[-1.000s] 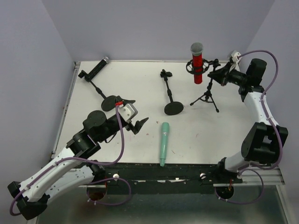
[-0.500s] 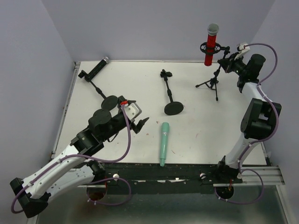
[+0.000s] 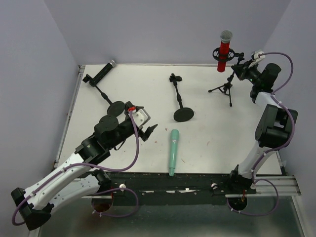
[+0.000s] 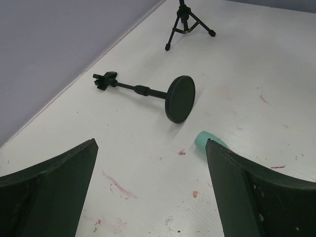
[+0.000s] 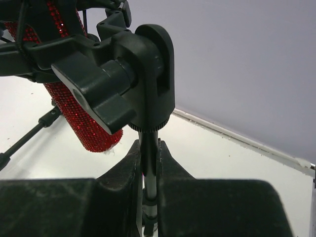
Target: Attach the microphones to the stand
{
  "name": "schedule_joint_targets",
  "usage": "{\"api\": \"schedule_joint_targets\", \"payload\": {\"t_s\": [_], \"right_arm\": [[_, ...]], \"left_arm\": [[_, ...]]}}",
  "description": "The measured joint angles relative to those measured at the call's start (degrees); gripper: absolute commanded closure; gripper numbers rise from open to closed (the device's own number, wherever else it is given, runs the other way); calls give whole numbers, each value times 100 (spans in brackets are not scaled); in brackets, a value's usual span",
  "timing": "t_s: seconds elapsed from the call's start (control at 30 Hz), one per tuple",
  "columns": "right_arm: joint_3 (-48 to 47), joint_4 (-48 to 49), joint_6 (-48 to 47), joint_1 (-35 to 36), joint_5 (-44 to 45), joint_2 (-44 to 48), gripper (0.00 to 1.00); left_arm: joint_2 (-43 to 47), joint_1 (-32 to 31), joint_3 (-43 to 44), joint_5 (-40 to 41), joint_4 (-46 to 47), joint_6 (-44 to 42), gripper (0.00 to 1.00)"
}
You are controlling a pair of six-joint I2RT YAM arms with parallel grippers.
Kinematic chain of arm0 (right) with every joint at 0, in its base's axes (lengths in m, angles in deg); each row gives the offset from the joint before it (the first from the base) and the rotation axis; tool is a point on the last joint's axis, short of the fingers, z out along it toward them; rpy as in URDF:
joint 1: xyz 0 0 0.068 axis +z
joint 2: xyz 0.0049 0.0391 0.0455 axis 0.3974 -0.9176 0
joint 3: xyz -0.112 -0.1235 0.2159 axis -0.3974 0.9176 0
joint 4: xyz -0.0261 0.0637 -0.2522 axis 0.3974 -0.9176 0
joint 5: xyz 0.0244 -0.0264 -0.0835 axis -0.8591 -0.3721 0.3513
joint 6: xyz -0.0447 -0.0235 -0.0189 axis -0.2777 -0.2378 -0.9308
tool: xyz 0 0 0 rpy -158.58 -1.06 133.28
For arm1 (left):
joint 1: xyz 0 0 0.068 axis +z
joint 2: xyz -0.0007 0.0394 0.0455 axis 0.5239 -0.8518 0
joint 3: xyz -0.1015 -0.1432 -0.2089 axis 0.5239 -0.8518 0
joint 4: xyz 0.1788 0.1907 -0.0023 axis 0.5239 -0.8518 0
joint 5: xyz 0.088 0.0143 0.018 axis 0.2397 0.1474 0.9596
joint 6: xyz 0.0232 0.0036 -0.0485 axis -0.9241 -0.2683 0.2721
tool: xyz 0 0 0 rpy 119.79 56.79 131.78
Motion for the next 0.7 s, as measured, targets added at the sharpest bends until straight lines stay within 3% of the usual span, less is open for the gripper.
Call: {"api": "schedule_joint_targets", "payload": {"t_s": [0.3,0.5,0.7], "right_arm": [[409,334,149,-116,-72,127,61],[721,332,173,-136,-118,341,32],[1113,317,188,-212,-85,848,25]], "left_arm": [[26,0,0,7,0,0,2],[70,0,0,7,0,0,1],[151,0,0,7,0,0,2]]}}
